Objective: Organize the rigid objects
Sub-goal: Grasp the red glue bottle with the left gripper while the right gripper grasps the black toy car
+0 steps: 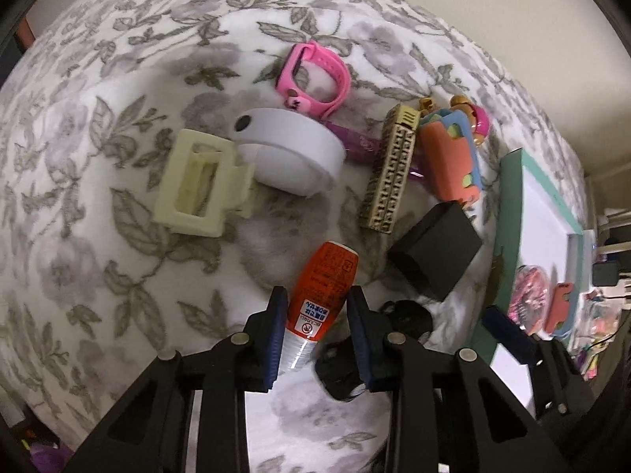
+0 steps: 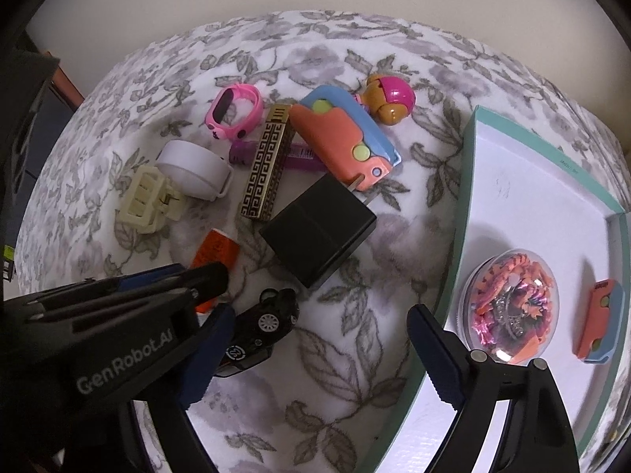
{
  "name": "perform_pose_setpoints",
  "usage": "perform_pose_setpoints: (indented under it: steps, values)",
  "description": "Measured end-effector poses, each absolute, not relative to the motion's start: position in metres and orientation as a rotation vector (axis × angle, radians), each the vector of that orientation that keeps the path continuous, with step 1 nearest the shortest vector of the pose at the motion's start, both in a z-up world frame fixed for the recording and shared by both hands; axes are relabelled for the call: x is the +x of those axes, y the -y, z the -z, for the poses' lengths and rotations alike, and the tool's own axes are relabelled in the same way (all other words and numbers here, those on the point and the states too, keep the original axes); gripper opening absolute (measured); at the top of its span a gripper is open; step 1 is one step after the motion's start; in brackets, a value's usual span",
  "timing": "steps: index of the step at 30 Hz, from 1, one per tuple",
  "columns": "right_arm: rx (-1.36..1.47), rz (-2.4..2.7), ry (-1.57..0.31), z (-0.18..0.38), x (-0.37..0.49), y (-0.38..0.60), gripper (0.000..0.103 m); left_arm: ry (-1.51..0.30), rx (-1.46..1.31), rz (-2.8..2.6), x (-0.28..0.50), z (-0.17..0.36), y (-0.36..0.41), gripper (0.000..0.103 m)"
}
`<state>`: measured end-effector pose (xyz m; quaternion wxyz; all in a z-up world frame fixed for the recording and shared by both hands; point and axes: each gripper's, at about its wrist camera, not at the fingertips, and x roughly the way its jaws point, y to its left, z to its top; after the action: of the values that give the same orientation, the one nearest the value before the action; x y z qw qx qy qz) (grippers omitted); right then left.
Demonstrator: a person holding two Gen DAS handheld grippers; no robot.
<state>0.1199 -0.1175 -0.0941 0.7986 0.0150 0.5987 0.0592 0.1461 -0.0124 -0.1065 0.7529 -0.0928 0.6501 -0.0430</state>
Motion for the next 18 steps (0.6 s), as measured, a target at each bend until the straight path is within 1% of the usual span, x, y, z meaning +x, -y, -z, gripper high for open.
perform_pose_setpoints:
  steps: [8, 16, 18]
  values:
    - [0.046, -0.151, -1.300, 0.097, 0.118, 0.108, 0.090, -1.415, -0.177, 0.028, 0.141, 0.104, -0.007, 0.032]
    - [0.043, -0.177, -1.320, 0.104, 0.118, 0.091, 0.088, -1.414, -0.185, -0.025, 0.137, 0.104, -0.036, 0.033]
    - [0.035, -0.178, -1.331, 0.107, 0.118, 0.087, 0.085, -1.419, -0.199, -0.027, 0.136, 0.105, -0.043, 0.033]
